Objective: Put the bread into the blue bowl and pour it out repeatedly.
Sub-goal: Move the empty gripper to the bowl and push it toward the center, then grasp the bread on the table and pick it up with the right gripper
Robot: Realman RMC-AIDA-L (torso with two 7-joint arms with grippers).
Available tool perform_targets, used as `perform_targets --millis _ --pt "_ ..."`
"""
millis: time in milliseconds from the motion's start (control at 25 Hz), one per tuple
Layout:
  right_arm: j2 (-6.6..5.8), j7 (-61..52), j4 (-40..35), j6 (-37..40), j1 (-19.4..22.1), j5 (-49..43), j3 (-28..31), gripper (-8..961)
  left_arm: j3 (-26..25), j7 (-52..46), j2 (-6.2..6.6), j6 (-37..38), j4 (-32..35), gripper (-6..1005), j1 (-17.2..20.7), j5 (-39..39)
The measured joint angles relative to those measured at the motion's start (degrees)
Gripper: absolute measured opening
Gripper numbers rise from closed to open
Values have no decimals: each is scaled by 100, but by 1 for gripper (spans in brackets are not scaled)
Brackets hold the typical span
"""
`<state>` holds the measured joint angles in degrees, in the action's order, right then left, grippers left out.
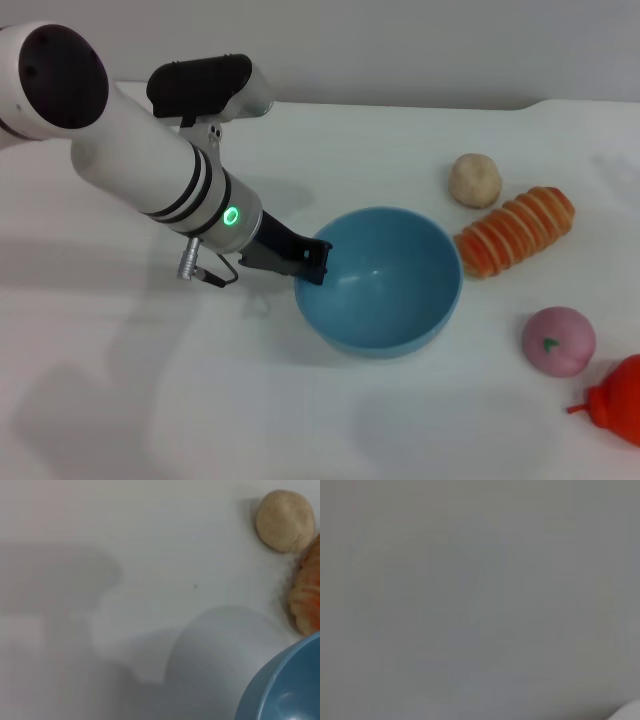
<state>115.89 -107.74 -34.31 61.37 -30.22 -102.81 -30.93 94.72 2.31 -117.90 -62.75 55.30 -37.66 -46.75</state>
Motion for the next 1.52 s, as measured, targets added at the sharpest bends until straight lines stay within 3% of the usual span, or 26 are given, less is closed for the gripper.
perform_targets --millis 280,400,520,600,720,840,960,1240,1520 --pt "-237 -1855 -1635 1690 -629 -2827 7 444 -170 32 10 80 9 -2 -34 78" --pt "-366 -1961 -1754 2179 -1168 -4196 -183 444 -212 60 12 83 23 -2 -39 135" --pt "-395 -1850 -1623 2221 -1605 -5235 -841 444 -215 81 13 86 42 -1 -41 150" --pt "-317 -1616 -1598 2113 -1726 -5570 -1491 444 -216 93 14 87 55 -1 -47 151" --pt "-99 -1144 -1689 1853 -1752 -5708 -2230 444 -234 100 21 88 59 -1 -47 152" --pt "119 -886 -1751 1255 -1725 -5776 -2468 444 -276 102 22 89 60 -2 -29 152" --pt "228 -843 -1588 726 -1729 -5781 -2541 443 -330 103 22 97 61 -2 0 152" --pt "242 -599 -530 226 -1968 -5674 -2760 443 -463 104 22 97 61 -2 11 148" --pt "258 -60 -372 72 -1893 -5216 -2793 443 -736 282 28 65 30 -2 10 148"
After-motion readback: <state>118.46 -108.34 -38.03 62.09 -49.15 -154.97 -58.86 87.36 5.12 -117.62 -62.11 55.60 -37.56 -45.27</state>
